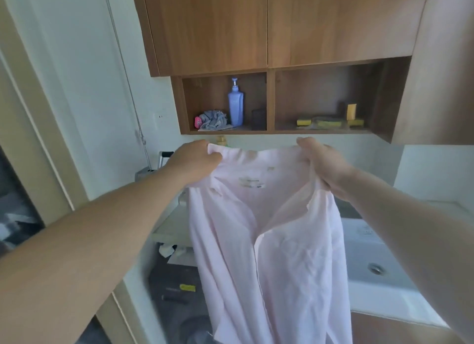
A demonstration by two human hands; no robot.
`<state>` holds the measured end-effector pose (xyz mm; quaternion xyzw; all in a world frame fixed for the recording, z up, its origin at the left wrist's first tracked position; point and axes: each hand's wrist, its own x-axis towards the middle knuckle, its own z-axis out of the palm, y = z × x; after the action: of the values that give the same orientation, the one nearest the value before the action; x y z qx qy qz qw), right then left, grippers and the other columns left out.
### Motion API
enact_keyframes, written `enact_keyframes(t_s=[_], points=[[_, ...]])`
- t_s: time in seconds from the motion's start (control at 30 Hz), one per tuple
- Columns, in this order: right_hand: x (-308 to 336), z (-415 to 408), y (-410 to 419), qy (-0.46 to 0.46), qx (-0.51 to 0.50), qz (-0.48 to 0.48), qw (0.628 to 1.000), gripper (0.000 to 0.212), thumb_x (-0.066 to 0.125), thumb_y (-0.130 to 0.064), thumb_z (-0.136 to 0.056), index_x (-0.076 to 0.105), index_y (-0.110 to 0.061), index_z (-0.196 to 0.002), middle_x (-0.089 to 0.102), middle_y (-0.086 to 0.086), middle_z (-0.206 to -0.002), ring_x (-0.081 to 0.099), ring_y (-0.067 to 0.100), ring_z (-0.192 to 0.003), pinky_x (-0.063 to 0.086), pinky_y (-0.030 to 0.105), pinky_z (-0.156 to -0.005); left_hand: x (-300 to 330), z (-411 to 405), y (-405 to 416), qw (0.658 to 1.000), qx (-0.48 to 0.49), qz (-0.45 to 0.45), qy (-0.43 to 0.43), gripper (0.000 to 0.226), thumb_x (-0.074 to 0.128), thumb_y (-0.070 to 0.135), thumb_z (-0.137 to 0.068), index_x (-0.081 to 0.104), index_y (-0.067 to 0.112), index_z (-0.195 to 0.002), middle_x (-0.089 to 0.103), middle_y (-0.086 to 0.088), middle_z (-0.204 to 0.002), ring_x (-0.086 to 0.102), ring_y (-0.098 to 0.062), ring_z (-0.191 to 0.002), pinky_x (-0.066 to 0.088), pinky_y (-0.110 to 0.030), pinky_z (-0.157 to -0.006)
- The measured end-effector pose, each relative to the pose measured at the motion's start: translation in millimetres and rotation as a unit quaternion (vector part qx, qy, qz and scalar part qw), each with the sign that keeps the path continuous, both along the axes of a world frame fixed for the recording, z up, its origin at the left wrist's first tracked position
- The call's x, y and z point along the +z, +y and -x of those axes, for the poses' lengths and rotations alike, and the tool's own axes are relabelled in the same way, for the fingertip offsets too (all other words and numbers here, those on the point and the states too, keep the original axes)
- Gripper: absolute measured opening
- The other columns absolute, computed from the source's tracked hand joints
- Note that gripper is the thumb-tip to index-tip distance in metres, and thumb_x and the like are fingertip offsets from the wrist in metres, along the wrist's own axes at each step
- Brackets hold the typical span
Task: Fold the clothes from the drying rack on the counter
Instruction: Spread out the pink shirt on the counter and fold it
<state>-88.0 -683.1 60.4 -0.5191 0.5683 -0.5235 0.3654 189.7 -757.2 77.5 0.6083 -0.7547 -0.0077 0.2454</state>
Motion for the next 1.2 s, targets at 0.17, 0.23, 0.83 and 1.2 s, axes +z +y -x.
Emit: enact_keyframes(t_s=[0.17, 0.23, 0.83, 1.2], points=[[2, 16, -57, -0.039, -0.004, -0.006, 0.999, 0.029, 0.046, -0.028, -0.078, 0.065, -0.007, -0.084, 0.063, 0.015, -0.077, 0.062, 0.032, -0.072, 0.053, 0.038, -0.068, 0, 15, -70, 0.998, -0.02, 0.05, -0.043, 0.023, 0.046, 0.036, -0.099, 0.047, 0.014, -0.094, 0.051, -0.001, -0.093, 0.052, -0.026, -0.092, 0.035, -0.034, -0.074], [2, 23, -86, -0.046, -0.013, -0.001, 0.999, 0.039, 0.046, -0.026, -0.074, 0.07, -0.001, -0.092, 0.07, 0.019, -0.087, 0.067, 0.038, -0.08, 0.058, 0.047, -0.078, 0, 25, -105, 0.997, -0.024, 0.07, -0.038, 0.027, 0.044, 0.037, -0.101, 0.043, 0.015, -0.086, 0.049, -0.002, -0.087, 0.051, -0.028, -0.089, 0.034, -0.035, -0.071], [-105, 50, -382, -0.026, -0.13, -0.15, 0.98, 0.013, 0.066, -0.006, -0.093, 0.074, -0.006, -0.104, 0.075, 0.014, -0.099, 0.072, 0.032, -0.089, 0.06, 0.052, -0.085, -121, 93, -405, 0.888, 0.025, -0.326, 0.324, 0.018, 0.041, 0.008, -0.078, 0.059, 0.007, -0.078, 0.052, -0.014, -0.065, 0.042, -0.024, -0.049, 0.047, -0.034, -0.068], [-211, 100, -472, -0.052, -0.134, -0.26, 0.955, 0.012, 0.057, -0.01, -0.094, 0.067, -0.005, -0.093, 0.053, 0.012, -0.078, 0.049, 0.022, -0.065, 0.039, 0.02, -0.052, -213, 157, -443, 0.779, 0.067, -0.416, 0.465, 0.022, 0.041, 0.018, -0.098, 0.059, 0.013, -0.087, 0.047, -0.004, -0.054, 0.043, -0.017, -0.047, 0.063, -0.04, -0.069]])
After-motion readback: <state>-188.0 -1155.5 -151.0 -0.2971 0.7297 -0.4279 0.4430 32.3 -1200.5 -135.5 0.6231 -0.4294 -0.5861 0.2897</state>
